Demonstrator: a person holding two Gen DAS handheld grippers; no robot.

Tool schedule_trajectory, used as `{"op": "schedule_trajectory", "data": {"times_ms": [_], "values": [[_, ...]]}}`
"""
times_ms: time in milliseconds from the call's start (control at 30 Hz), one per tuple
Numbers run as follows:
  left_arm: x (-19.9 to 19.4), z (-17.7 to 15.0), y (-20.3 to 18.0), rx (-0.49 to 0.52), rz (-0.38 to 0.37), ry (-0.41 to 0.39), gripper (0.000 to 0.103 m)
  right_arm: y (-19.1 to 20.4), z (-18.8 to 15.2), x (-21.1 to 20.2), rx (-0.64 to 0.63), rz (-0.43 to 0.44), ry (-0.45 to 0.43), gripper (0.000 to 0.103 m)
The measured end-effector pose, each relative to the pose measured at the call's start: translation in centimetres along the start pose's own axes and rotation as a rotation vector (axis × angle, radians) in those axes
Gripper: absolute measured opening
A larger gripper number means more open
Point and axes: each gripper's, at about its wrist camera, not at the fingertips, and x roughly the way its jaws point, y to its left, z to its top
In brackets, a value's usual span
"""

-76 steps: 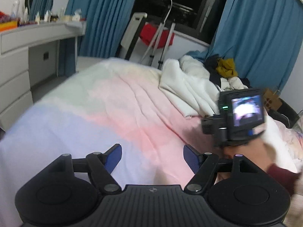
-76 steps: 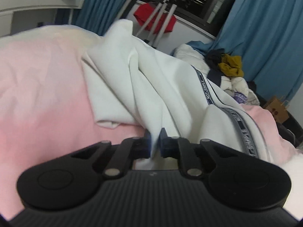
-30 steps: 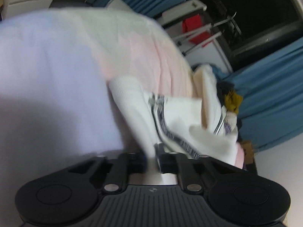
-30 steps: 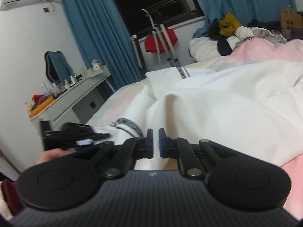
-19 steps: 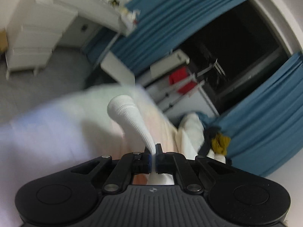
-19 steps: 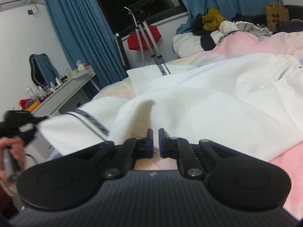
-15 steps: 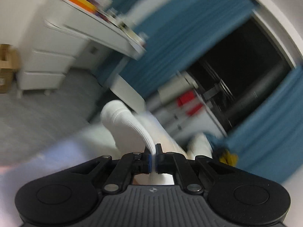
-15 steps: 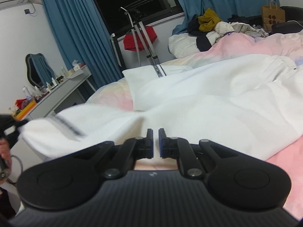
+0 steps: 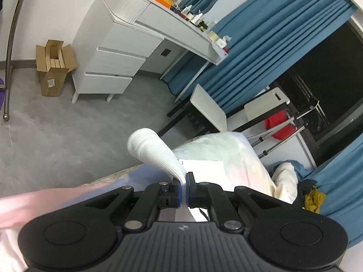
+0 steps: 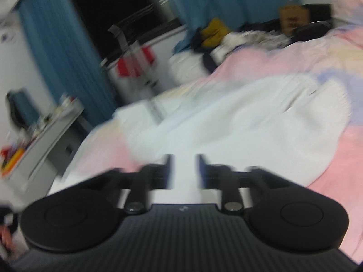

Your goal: Fold clothes

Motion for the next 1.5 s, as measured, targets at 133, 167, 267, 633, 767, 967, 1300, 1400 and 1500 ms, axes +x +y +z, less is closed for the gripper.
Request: {"op": "schedule_trajectory", "data": {"times_ms": [133,167,267,633,767,967,1300,1400,1500], "values": [[1.3,0.2,2.2,-0.081,0.008,0.031,0.005,-6.3,4.8,1.5,0.145,-0.093,-0.031,0.078],[1.6,0.5,2.8,-0.102,0.011,0.039,0.005,-8.1,6.1,2.1,0.173,-0.14,-0.031,0.078],[2.7,1.1,4.2,-0.135,0.012,0.048,0.005,-14.2,9.8,4.0,0.251,-0.311,-0.041,0.079],[5.9,0.8,4.1,-0.188,0.01,0.024,0.005,-24.9,15.3,14.4,0.218,-0.349,0.3,0.066],[6.9,1.0,3.3,-0.192,0.01,0.01,0.005,-24.1,14.3,14.7,0.122,-0.275,0.358,0.038],[6.2,2.0,3.5,-0.234,-0.025,-0.018,0.005,-23.0,13.7,8.4,0.054,-0.153,0.277,0.014],[5.0,4.9,6.9,-0.285,0.03,-0.023,0.005,-27.6,4.2,-2.5,0.108,-0.211,0.278,0.017],[4.9,5.2,7.6,-0.279,0.05,-0.003,0.005,-29.9,2.8,-4.5,0.233,-0.262,0.234,0.018],[4.7,5.2,8.2,-0.308,0.048,0.009,0.005,-31.1,2.3,-6.6,0.357,-0.235,0.19,0.018]]}}
